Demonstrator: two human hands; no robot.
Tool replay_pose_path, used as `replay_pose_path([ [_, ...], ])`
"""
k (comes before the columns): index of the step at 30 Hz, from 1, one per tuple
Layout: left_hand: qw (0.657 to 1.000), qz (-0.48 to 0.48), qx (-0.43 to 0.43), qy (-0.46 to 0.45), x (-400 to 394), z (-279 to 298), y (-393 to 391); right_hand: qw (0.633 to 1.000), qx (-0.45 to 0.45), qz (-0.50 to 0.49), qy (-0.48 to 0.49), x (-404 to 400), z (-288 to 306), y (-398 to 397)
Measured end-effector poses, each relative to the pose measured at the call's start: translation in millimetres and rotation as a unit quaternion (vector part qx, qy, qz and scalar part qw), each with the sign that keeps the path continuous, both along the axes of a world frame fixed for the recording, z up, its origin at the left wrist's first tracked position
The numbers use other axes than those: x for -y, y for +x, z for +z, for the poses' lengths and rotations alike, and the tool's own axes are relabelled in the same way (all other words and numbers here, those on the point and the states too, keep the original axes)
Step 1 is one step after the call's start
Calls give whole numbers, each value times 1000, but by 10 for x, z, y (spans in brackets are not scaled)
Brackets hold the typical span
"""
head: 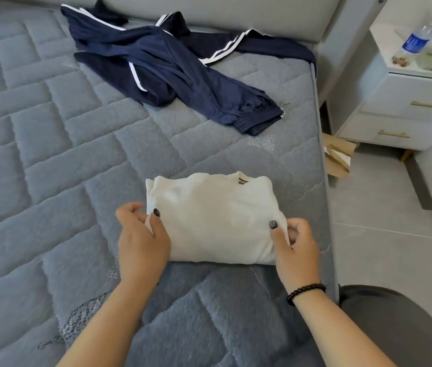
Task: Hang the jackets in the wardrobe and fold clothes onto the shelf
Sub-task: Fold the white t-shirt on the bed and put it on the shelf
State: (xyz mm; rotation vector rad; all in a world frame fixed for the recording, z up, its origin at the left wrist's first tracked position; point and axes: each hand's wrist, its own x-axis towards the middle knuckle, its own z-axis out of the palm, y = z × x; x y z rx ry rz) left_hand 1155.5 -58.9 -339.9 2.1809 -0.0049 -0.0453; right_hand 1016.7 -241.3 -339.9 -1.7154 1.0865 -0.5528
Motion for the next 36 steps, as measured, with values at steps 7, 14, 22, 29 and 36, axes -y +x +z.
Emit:
replay_pose_path([
  [7, 985, -72, 89, 130, 196, 167, 14, 980, -114, 75, -148, -78, 153, -72],
  [14, 888, -348, 120, 275, 418, -115, -53, 849, -185, 326, -373, -138, 64, 325],
  [22, 899, -293, 112, 307, 407, -321, -17, 863, -291, 291, -293, 6, -415, 347],
  [29, 952, -119, 17, 283, 311, -274, -53, 894, -288, 203, -277, 3, -369, 392],
  [36, 991, 14, -132, -20, 80, -10, -12, 978, -207, 6, -34, 175, -147, 411],
])
